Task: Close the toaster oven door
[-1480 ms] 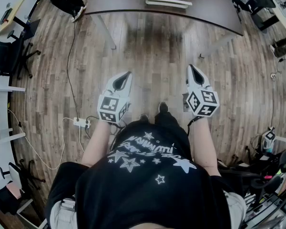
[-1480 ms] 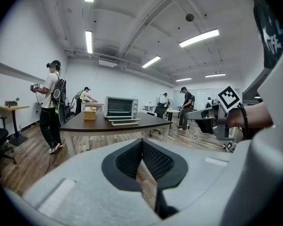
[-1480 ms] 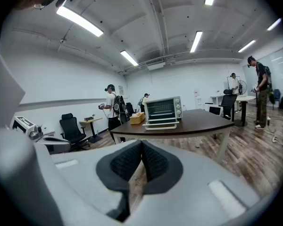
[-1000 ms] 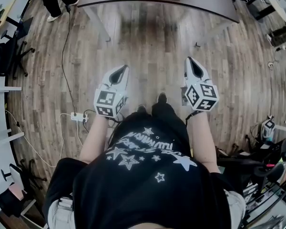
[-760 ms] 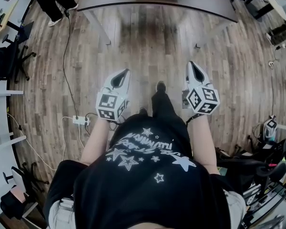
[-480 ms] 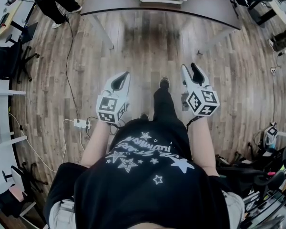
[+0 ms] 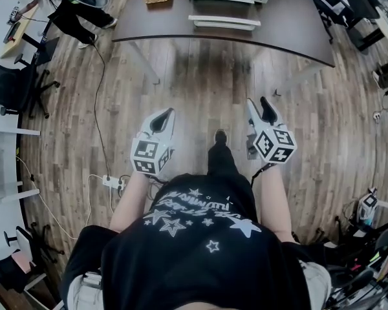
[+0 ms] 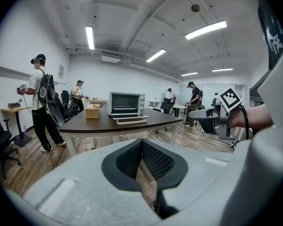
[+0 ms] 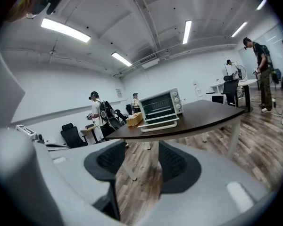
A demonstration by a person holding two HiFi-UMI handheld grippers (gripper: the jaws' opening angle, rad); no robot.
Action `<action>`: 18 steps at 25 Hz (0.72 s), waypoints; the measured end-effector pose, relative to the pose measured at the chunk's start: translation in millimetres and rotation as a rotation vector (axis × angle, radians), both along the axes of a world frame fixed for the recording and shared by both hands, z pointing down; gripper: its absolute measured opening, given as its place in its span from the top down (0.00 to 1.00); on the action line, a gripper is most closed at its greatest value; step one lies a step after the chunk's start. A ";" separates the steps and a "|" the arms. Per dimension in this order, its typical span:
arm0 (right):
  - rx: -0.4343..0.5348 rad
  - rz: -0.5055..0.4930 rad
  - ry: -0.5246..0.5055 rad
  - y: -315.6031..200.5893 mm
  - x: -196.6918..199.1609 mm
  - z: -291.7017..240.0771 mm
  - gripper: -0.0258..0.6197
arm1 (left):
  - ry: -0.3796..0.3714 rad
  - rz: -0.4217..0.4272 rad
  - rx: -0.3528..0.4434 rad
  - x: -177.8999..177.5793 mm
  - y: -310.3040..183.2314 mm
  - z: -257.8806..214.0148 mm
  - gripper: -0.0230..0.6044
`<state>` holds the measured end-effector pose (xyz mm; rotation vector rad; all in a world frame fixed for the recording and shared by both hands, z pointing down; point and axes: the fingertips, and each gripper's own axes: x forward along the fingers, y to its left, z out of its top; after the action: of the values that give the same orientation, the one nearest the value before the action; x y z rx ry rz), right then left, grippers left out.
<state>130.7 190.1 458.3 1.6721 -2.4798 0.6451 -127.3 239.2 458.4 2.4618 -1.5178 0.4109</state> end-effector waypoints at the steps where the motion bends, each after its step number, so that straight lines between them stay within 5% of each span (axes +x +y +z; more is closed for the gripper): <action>1: -0.004 -0.003 -0.004 -15.1 3.4 1.1 0.61 | 0.000 -0.007 0.001 2.3 -13.5 -0.6 0.95; 18: -0.068 -0.133 -0.030 -234.0 48.5 19.0 0.61 | -0.067 -0.077 -0.021 68.2 -202.6 -2.5 0.95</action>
<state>179.2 -43.9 477.3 1.4699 -2.5325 0.7351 -59.1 36.6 455.9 2.3874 -1.6201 0.4966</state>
